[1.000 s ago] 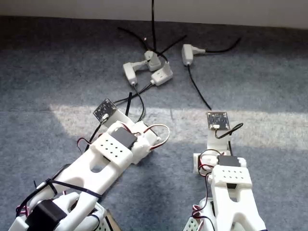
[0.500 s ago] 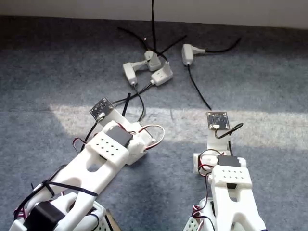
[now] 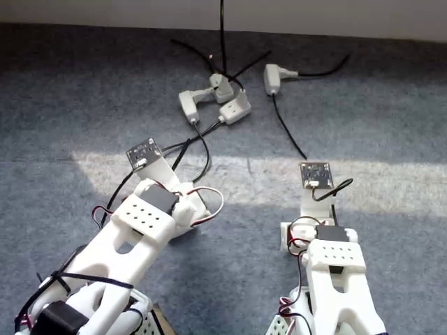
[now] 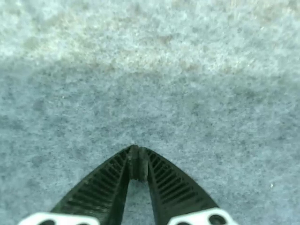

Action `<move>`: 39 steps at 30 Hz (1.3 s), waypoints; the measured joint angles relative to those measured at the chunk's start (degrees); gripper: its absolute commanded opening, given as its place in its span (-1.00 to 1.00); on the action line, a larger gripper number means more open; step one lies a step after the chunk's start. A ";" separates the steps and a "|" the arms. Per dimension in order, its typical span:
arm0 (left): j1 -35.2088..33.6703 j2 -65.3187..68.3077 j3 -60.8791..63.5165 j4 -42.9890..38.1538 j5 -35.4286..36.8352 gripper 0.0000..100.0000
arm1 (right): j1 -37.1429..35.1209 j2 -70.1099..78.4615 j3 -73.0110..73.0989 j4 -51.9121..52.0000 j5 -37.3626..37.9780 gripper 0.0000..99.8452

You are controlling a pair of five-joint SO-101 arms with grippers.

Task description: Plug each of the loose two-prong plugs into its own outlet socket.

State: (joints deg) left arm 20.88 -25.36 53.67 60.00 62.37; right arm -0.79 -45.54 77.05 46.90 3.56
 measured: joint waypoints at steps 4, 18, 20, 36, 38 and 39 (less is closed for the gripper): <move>-4.31 0.09 0.79 2.02 -2.02 -0.99 | 0.00 0.00 0.00 0.00 0.00 -0.98; -18.90 -0.09 2.90 2.90 -13.45 -0.98 | 0.00 0.00 0.00 0.00 0.00 -0.98; -18.90 -0.09 3.25 2.90 -14.77 -0.98 | 0.00 0.00 0.00 0.00 0.00 -0.98; -19.60 -0.26 4.48 -0.79 -36.66 -0.90 | 0.00 0.00 0.00 0.00 0.00 -0.98; -19.60 -0.26 4.48 -0.79 -37.89 -0.76 | 0.00 0.00 0.00 0.00 0.00 -0.98; -19.60 -0.26 4.48 -0.79 -38.15 -0.69 | 0.00 0.00 0.00 0.00 0.00 -0.98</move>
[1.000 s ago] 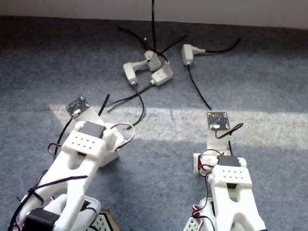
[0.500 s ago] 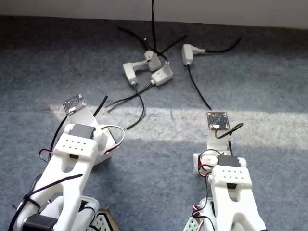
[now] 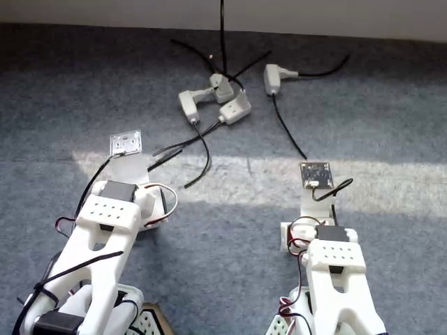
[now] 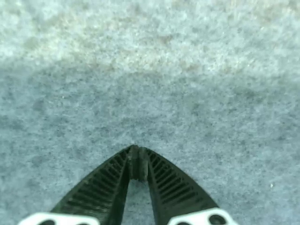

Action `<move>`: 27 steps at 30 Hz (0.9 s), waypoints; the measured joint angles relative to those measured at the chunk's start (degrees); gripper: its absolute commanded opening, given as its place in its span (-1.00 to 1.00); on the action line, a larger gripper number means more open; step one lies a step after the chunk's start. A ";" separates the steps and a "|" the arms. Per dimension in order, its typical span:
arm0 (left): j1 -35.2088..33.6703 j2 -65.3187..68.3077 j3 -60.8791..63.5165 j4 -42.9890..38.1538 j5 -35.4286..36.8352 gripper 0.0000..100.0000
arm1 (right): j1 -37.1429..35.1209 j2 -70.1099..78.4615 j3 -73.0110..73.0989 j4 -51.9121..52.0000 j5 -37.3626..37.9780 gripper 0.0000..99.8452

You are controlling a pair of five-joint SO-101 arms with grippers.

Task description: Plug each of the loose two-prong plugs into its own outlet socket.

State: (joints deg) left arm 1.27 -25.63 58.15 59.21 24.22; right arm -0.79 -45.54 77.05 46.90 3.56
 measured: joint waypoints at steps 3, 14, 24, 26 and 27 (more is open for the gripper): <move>-0.62 0.09 0.00 -0.18 -0.44 -0.50 | 0.00 0.00 0.00 0.00 0.00 -0.98; -0.70 0.62 -1.49 -0.35 -0.35 -0.41 | 0.00 0.00 0.00 0.00 0.00 -0.98; -5.01 0.70 -16.18 5.98 -9.14 -0.42 | 0.00 0.00 0.00 0.00 0.00 -0.98; -6.51 0.70 -18.99 7.21 -12.48 -0.42 | 0.00 0.00 0.00 0.00 0.00 -0.98; -7.38 0.70 -20.13 7.38 -13.89 -0.42 | 0.00 0.00 0.00 0.00 0.00 -0.98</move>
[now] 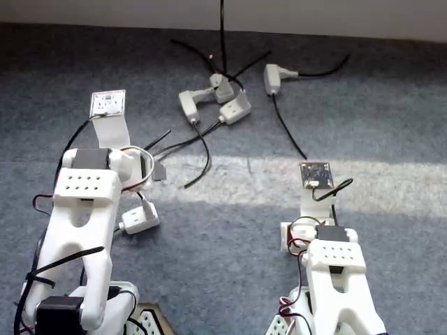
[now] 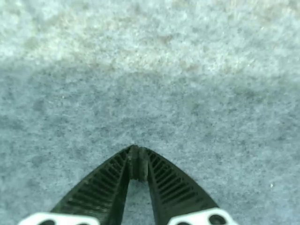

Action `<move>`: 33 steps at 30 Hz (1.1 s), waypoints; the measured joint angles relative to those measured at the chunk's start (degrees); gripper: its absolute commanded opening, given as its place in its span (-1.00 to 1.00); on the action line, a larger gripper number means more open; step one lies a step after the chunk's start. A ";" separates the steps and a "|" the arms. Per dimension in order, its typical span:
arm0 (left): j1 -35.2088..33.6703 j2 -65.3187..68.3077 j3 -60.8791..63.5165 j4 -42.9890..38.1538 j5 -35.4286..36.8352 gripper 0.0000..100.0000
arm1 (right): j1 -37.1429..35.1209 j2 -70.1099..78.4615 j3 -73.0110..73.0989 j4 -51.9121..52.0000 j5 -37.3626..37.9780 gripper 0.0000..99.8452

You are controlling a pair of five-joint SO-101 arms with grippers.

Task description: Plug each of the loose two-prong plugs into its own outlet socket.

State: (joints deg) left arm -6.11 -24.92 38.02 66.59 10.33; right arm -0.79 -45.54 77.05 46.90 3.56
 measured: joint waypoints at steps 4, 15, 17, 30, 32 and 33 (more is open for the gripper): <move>-4.40 0.00 -1.67 0.00 -7.82 -0.42 | 0.00 0.00 0.00 0.00 0.00 -0.98; -9.14 0.18 1.41 -0.62 -42.20 -0.42 | 0.00 -0.09 2.46 -3.25 -0.09 -0.98; -9.05 0.09 2.99 -0.88 -47.30 -0.42 | 0.00 -0.18 2.81 -3.52 -0.09 -0.98; -1.76 -0.70 18.99 -5.01 -65.41 -0.42 | 0.00 -0.26 2.81 -3.69 -0.09 -0.98; -1.76 -0.62 19.87 -5.01 -67.96 -0.42 | 0.00 -0.26 2.81 -3.69 -0.09 -0.98; -1.76 -0.62 20.66 -5.01 -69.19 -0.42 | 0.00 -0.26 2.81 -3.69 -0.09 -0.98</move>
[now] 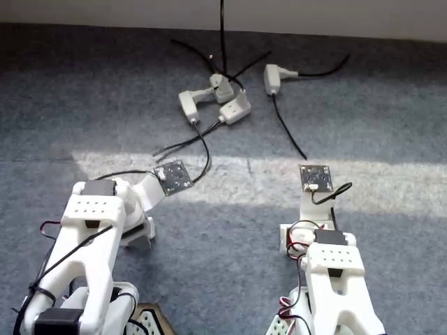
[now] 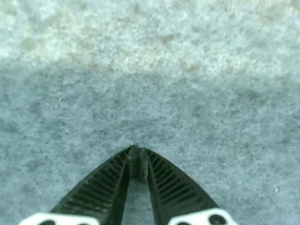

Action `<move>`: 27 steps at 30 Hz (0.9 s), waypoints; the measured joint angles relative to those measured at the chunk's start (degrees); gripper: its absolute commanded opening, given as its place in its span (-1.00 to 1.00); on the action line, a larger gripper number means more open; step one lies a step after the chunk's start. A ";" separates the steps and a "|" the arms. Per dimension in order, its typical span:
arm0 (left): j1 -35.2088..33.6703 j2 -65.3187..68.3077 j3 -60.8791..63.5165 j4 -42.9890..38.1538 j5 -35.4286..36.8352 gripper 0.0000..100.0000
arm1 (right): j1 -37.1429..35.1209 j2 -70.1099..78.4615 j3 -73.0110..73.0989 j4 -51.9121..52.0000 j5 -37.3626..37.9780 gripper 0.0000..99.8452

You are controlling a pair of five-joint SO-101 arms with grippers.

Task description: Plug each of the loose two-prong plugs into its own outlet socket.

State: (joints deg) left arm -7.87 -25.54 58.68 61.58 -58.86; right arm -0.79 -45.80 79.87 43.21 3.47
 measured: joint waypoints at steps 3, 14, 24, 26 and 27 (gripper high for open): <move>-0.35 0.00 1.32 0.09 -3.16 -0.42 | 0.00 0.00 0.00 0.00 0.00 -0.98; 0.00 -0.09 3.43 -0.26 -6.51 -0.88 | 0.00 0.00 0.00 0.00 0.00 -0.98; 1.49 -0.18 4.13 -4.13 -6.51 -0.89 | 0.00 0.00 0.00 0.00 0.00 -0.98; 1.49 -0.18 5.10 -7.03 -6.24 -0.89 | 0.00 0.00 0.00 0.00 0.00 -0.98; 1.49 -0.09 5.19 -8.97 -5.36 -0.89 | 0.00 0.00 0.00 0.00 0.00 -0.98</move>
State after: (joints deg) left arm -6.37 -25.63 63.87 52.62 -64.22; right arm -0.79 -45.80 79.87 43.21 3.47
